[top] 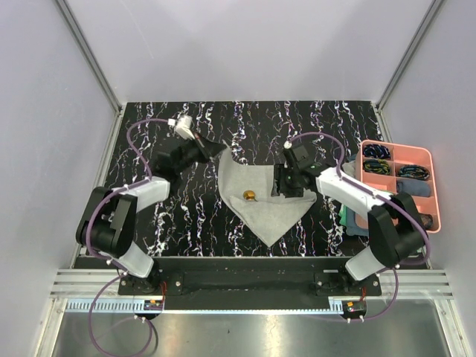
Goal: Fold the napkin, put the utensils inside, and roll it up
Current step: Fold the napkin
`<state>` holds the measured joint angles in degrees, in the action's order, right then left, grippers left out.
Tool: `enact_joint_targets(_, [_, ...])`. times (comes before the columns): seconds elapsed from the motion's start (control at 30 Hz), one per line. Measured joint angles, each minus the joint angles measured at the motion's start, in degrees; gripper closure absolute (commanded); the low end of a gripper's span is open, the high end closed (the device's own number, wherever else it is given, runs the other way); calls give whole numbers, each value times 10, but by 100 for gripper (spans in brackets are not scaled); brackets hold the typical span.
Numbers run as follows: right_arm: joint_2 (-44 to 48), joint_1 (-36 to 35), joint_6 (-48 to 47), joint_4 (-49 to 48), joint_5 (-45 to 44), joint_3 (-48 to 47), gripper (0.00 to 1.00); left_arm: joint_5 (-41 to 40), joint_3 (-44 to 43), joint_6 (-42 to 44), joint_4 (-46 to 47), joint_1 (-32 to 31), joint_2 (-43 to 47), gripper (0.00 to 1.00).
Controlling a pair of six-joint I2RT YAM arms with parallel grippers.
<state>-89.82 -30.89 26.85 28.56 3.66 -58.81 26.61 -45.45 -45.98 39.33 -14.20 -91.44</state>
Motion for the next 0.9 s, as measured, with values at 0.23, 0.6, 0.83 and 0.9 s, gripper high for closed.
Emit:
enact_joint_targets(0.23, [63,22,9,0,-17,28,40,33,46,27,25,-122,14,100])
enact_joint_targets(0.6, [74,24,25,0,-42,52,40,58,34,49,63,-265,-17,100])
enact_joint_targets(0.83, [85,24,33,0,-67,53,38,77,39,81,58,-326,-40,100])
enact_joint_targets(0.9, [88,24,37,0,-78,54,38,78,42,88,55,-335,-40,100])
